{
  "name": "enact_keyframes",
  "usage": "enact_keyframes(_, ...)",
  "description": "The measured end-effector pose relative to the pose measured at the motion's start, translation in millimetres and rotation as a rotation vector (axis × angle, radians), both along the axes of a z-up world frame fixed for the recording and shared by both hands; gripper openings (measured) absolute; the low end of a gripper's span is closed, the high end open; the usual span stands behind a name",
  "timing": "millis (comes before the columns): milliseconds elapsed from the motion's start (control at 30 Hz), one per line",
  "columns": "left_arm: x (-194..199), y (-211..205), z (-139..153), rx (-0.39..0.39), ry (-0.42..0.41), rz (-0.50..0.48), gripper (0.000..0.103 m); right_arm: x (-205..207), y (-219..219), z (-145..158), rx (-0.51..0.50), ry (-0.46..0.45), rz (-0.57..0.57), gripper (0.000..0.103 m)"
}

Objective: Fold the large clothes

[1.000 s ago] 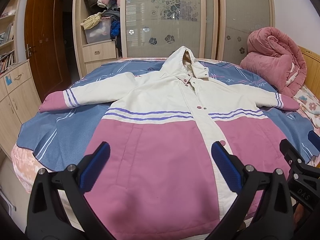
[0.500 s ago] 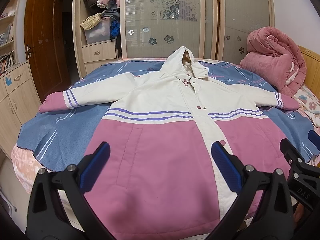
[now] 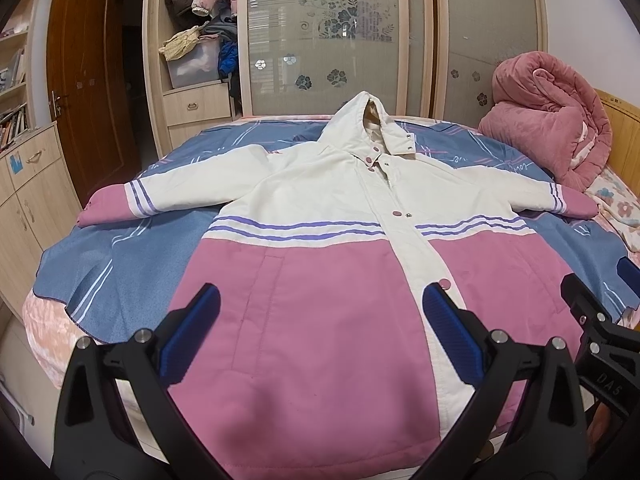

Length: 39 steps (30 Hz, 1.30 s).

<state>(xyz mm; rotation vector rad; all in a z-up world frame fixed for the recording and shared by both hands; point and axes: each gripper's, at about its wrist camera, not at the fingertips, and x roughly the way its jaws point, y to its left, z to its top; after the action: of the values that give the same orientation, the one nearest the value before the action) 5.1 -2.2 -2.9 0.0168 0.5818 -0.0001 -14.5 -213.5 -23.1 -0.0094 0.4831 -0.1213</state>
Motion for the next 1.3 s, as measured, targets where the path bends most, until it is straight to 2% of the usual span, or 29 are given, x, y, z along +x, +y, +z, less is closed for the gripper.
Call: enact_keyframes(1300,3.8,0.7,-4.0,0.001,0.017,0.0,0.101,1.2,1.9,0.1,-0.001,-0.007,-0.002,0.102)
